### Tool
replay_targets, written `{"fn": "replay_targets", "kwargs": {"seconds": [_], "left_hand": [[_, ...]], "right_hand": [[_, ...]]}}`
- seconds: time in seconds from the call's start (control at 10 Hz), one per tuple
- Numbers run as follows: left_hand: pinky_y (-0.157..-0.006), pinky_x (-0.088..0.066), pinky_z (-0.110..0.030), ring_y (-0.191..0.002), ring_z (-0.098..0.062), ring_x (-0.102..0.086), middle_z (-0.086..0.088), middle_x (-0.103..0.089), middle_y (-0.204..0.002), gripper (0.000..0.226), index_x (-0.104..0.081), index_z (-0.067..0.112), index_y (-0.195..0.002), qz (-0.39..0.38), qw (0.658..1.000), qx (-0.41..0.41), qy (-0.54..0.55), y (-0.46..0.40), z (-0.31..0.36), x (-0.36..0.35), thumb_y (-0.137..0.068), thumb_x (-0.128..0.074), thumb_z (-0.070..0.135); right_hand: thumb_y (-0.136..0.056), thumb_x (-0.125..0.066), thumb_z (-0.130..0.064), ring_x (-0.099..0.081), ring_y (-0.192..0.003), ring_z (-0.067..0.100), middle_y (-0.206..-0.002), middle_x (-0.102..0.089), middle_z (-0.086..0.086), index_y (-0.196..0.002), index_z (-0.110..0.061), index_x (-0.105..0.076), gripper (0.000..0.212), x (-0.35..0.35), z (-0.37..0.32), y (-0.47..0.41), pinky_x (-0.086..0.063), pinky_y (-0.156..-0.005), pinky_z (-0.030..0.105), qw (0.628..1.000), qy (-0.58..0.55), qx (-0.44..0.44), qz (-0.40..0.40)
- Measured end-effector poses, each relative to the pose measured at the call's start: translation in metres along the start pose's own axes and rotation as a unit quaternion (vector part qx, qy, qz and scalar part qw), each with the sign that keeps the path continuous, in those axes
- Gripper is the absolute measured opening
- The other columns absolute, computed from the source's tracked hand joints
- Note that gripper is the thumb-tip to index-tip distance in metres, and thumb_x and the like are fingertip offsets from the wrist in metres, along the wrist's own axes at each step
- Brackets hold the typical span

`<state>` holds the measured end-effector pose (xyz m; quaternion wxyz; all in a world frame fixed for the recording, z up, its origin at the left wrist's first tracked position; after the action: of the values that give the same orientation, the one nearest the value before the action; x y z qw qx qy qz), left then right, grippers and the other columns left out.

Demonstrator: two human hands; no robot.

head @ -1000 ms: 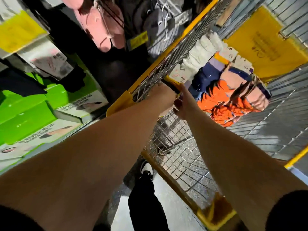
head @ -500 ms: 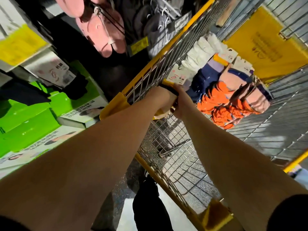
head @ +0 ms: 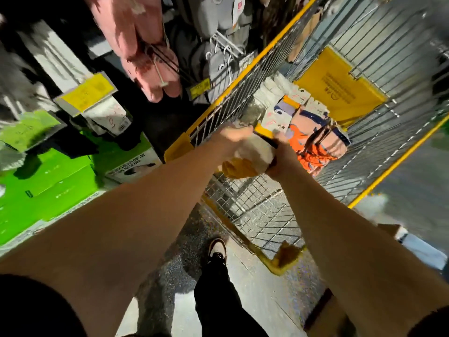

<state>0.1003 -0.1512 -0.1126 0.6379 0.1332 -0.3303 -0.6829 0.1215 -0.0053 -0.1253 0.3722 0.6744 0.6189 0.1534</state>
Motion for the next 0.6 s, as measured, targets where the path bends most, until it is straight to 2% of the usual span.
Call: {"fn": "replay_targets", "kwargs": {"seconds": [0.1,0.2,0.3,0.4,0.5,0.6], "left_hand": [[-0.091,-0.038,-0.028,-0.133,-0.026,-0.051,-0.007,-0.058,-0.13,0.057,-0.052,0.01,-0.142,-0.025,0.994,-0.023,0.107,0.046,0.013,0.015,-0.103,-0.044,0.05],[-0.097,-0.042,-0.023,-0.111,-0.015,-0.064,0.001,-0.067,-0.11,0.051,-0.065,0.011,-0.128,-0.004,0.976,-0.054,0.212,0.099,0.025,0.036,-0.098,-0.055,0.052],[-0.089,-0.054,-0.029,-0.09,-0.013,-0.07,-0.004,-0.074,-0.097,0.033,-0.071,0.015,-0.109,-0.065,0.946,-0.08,0.308,0.144,0.035,0.052,-0.099,-0.059,0.044],[-0.091,-0.058,-0.037,-0.101,-0.021,-0.071,-0.008,-0.073,-0.113,0.05,-0.071,0.021,-0.117,-0.093,0.955,-0.085,0.269,0.199,0.041,0.084,-0.09,-0.059,0.062],[-0.103,-0.051,-0.048,-0.121,-0.028,-0.063,-0.005,-0.067,-0.13,0.073,-0.065,0.029,-0.129,-0.084,0.957,-0.094,0.26,0.243,0.03,0.123,-0.074,-0.067,0.077],[-0.1,-0.053,-0.044,-0.112,-0.027,-0.068,-0.008,-0.071,-0.124,0.074,-0.065,0.022,-0.128,-0.037,0.951,-0.122,0.28,0.306,0.01,0.169,-0.075,-0.067,0.074]], "right_hand": [[-0.102,-0.046,-0.033,-0.073,-0.078,0.025,-0.088,-0.075,0.011,-0.116,-0.007,-0.063,0.034,-0.022,-0.028,0.076,-0.058,-0.075,0.034,0.998,-0.038,-0.006,0.04],[-0.099,-0.049,-0.033,-0.068,-0.103,0.031,-0.107,-0.073,0.011,-0.11,-0.014,-0.065,0.027,-0.042,-0.039,0.11,-0.05,-0.097,0.044,0.999,0.001,0.029,-0.015],[-0.096,-0.052,-0.037,-0.063,-0.118,0.035,-0.127,-0.067,0.015,-0.123,-0.016,-0.063,0.036,-0.07,-0.049,0.156,-0.044,-0.107,0.05,0.997,0.016,0.049,-0.064],[-0.093,-0.055,-0.038,-0.067,-0.108,0.032,-0.12,-0.07,0.013,-0.122,-0.016,-0.064,0.037,-0.108,-0.055,0.21,-0.042,-0.108,0.051,0.99,0.064,0.083,-0.092],[-0.09,-0.059,-0.037,-0.066,-0.112,0.034,-0.127,-0.068,0.013,-0.137,-0.015,-0.056,0.053,-0.144,-0.049,0.26,-0.048,-0.104,0.051,0.983,0.099,0.113,-0.104],[-0.102,-0.046,-0.029,-0.068,-0.103,0.03,-0.118,-0.07,0.01,-0.129,-0.018,-0.058,0.032,-0.197,-0.028,0.315,-0.051,-0.094,0.044,0.969,0.116,0.128,-0.177]]}}
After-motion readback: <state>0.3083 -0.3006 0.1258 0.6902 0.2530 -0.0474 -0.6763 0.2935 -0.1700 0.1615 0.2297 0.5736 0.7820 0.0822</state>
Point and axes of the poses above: each hand's wrist, its own y-axis away from the middle knuckle, its own x-axis out of the back of the hand, z = x × y, the point moved 9 cm from there along -y, towards the middle knuckle
